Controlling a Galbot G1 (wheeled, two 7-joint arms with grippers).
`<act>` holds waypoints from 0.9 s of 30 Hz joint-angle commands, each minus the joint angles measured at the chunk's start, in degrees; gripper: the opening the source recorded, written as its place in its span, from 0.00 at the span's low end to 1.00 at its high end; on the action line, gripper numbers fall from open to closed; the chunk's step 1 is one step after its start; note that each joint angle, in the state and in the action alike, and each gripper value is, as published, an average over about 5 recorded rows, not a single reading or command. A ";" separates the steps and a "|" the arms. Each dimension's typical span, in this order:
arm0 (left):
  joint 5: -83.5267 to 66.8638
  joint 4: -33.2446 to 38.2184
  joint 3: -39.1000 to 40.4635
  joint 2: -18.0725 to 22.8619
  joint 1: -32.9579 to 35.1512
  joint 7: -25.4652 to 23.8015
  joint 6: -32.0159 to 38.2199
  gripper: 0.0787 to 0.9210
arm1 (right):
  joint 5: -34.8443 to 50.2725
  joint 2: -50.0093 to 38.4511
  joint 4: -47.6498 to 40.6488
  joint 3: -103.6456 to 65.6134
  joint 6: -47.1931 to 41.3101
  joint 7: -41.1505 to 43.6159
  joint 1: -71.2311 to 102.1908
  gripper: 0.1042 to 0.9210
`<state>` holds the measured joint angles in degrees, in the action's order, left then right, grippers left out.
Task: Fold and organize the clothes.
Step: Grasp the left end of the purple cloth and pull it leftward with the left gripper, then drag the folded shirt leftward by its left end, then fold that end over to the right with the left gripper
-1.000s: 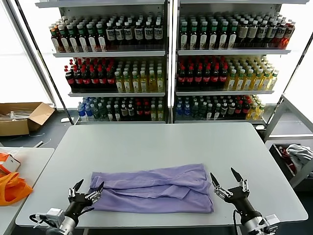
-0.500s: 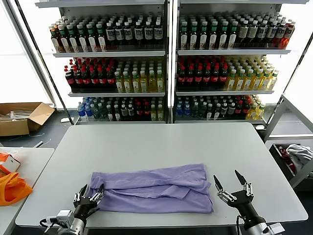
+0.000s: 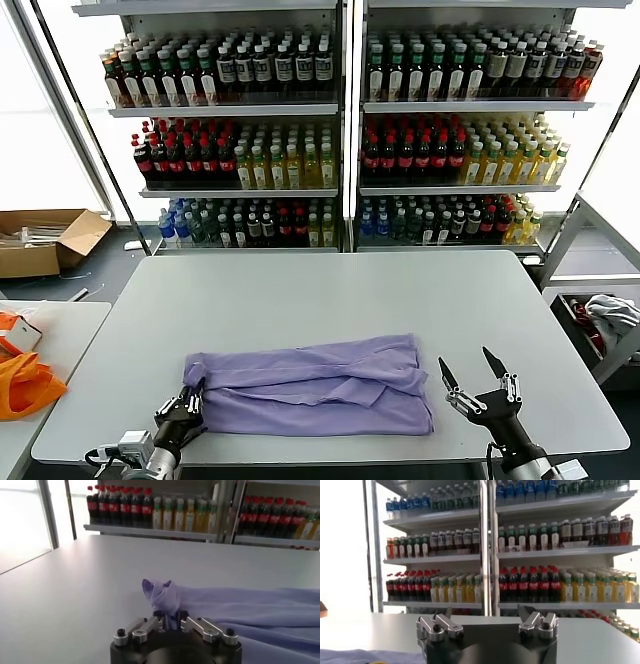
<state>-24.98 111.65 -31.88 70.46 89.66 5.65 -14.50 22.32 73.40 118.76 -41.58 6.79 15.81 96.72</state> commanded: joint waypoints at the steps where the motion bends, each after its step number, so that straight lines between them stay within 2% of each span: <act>1: -1.92 3.37 -5.86 -4.22 0.34 -1.24 0.78 0.08 | 0.57 -0.09 0.05 -0.25 0.36 0.00 0.12 0.88; 4: -4.31 2.77 -13.60 -8.28 0.36 -3.24 0.51 0.04 | 1.12 -0.37 -0.06 -0.52 0.42 -0.04 0.18 0.88; 8: -9.47 -0.68 -23.22 -14.50 0.33 -6.79 -0.59 0.04 | 1.62 -0.71 -0.33 -0.51 0.48 -0.09 0.05 0.88; 15: -12.22 -6.10 -30.64 -23.15 -0.44 -11.63 -1.70 0.04 | 1.70 -0.88 -0.35 0.15 0.44 -0.14 -0.36 0.88; 18: -16.53 -2.27 -29.56 -24.72 -1.45 -10.20 -4.71 0.04 | 1.67 -0.92 -0.18 0.39 0.47 0.07 -0.24 0.88; 21: -19.41 5.42 -25.06 -24.06 -2.73 -8.16 -7.79 0.04 | 1.64 -0.95 0.08 0.66 0.51 0.21 -0.19 0.88; 24: -19.13 12.66 -16.44 -22.18 -4.28 -6.46 -9.53 0.04 | 1.65 -0.80 0.37 0.69 0.56 0.22 -0.21 0.88; 27: -16.97 16.03 -6.42 -20.14 -5.51 -5.31 -10.18 0.04 | 1.69 -0.62 0.51 0.40 0.79 0.25 0.07 0.88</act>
<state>-38.62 114.26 -53.05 51.77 87.30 -1.51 -19.69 23.86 72.76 119.09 -41.10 7.43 16.00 96.65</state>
